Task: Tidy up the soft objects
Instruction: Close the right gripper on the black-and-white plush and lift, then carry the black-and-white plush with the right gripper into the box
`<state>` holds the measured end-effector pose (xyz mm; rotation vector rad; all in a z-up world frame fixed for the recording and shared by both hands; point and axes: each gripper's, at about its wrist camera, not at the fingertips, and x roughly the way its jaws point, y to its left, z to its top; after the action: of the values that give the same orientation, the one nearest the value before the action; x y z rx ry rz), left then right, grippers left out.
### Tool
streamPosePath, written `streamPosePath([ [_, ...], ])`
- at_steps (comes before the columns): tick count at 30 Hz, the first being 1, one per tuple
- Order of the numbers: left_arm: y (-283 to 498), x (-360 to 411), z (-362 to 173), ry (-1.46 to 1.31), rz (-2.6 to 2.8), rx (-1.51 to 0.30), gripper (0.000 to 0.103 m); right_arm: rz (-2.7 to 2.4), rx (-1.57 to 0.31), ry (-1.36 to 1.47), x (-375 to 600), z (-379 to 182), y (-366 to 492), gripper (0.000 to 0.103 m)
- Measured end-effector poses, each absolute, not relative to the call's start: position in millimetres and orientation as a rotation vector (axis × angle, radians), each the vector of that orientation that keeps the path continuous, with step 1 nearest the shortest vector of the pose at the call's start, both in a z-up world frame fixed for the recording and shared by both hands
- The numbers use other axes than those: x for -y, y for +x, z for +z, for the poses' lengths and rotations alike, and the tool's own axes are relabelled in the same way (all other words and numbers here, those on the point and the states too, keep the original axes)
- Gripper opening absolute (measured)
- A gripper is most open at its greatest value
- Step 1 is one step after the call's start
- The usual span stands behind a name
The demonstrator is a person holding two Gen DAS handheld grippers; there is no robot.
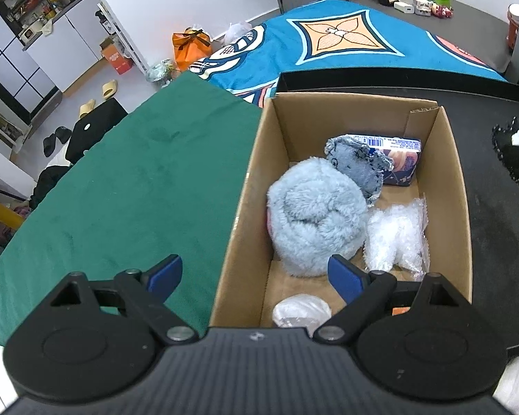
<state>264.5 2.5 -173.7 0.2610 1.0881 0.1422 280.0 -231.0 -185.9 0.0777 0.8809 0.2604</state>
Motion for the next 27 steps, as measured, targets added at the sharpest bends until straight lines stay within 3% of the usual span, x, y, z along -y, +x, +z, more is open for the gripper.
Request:
streamPosePath([
  [9,253.1,-21.0,-164.5,0.198,0.115,-1.081,0.087,0.304,-0.84,0.095,215.7,-164.7,270.0,0.031],
  [14,248.5,-30.7,-162.6,0.157,0.091,-1.081,0.08,0.34,-0.82,0.09,199.3,-154.5,266.7,0.031],
  [27,246.7,-59.2,-170.7,0.037,0.068,-1.129,0.03,0.433,-0.854,0.107,164.7,-154.4,256.3,0.031],
])
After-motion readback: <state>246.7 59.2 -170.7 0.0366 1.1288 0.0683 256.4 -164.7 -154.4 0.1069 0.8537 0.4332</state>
